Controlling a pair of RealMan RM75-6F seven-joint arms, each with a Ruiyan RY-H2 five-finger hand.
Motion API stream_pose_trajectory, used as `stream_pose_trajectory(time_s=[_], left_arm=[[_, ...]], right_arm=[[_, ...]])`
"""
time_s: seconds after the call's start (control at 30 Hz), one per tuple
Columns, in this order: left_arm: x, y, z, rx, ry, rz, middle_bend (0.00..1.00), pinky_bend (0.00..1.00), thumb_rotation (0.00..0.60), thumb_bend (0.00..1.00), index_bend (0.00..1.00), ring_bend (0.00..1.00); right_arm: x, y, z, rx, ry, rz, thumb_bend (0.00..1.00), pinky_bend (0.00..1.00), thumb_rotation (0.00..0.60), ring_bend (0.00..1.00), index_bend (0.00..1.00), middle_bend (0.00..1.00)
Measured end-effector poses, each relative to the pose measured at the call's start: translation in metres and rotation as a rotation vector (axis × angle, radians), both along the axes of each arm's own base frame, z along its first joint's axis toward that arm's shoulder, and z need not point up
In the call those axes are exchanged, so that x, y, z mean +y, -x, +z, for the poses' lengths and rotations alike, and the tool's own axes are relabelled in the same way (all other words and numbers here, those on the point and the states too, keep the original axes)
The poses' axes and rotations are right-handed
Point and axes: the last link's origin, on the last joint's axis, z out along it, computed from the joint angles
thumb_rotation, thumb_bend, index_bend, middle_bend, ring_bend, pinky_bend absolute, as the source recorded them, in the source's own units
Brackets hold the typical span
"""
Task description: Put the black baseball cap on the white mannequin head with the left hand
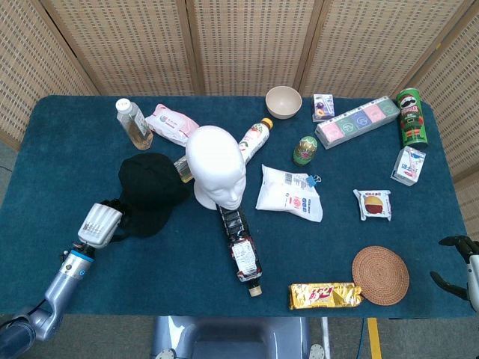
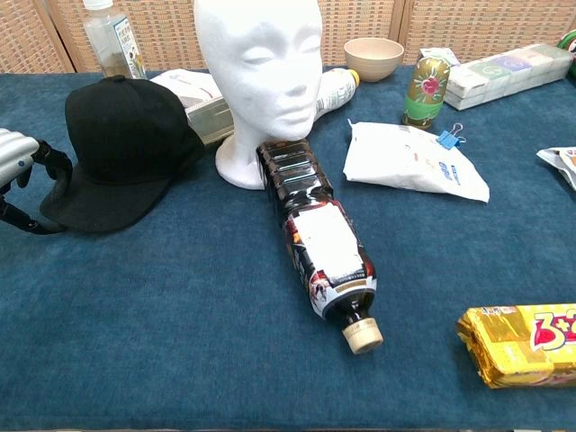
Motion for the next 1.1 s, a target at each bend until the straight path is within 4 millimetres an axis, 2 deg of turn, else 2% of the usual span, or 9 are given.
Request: stream_pose_trajectory(time_s=[0.2, 0.33, 0.63, 0.97, 1.1], left_arm=[[0.006, -0.012, -0.003, -0.089, -0.047, -0.009, 0.38, 0.42, 0.600, 0.14, 0.48, 0.24], [0.020, -0.027, -0.002, -0.136, -0.086, -0.026, 0.31, 0.38, 0.600, 0.16, 0.45, 0.16], [0.051, -0.053, 0.001, -0.211, -0.128, -0.016, 0.29, 0.37, 0.600, 0.23, 0.44, 0.15], [0.084, -0.075, -0.006, -0.244, -0.126, 0.048, 0.29, 0.38, 0.600, 0.25, 0.44, 0.15], [0.094, -0.079, -0.012, -0.243, -0.112, 0.073, 0.29, 0.43, 0.600, 0.34, 0.44, 0.17]], right_arm=[[0.003, 0.001, 0.003, 0.000, 0.011, -0.003, 0.15, 0.45, 0.600, 0.44, 0.38, 0.41], [0.003, 0.001, 0.004, -0.001, 0.017, -0.001, 0.15, 0.45, 0.600, 0.44, 0.38, 0.41], [0.002, 0.002, 0.007, -0.004, 0.034, 0.004, 0.15, 0.45, 0.600, 0.44, 0.38, 0.41], [-0.002, -0.001, 0.007, -0.005, 0.029, 0.010, 0.15, 0.45, 0.600, 0.44, 0.38, 0.41], [-0.002, -0.003, 0.007, -0.005, 0.028, 0.012, 0.15, 0.45, 0.600, 0.44, 0.38, 0.41]])
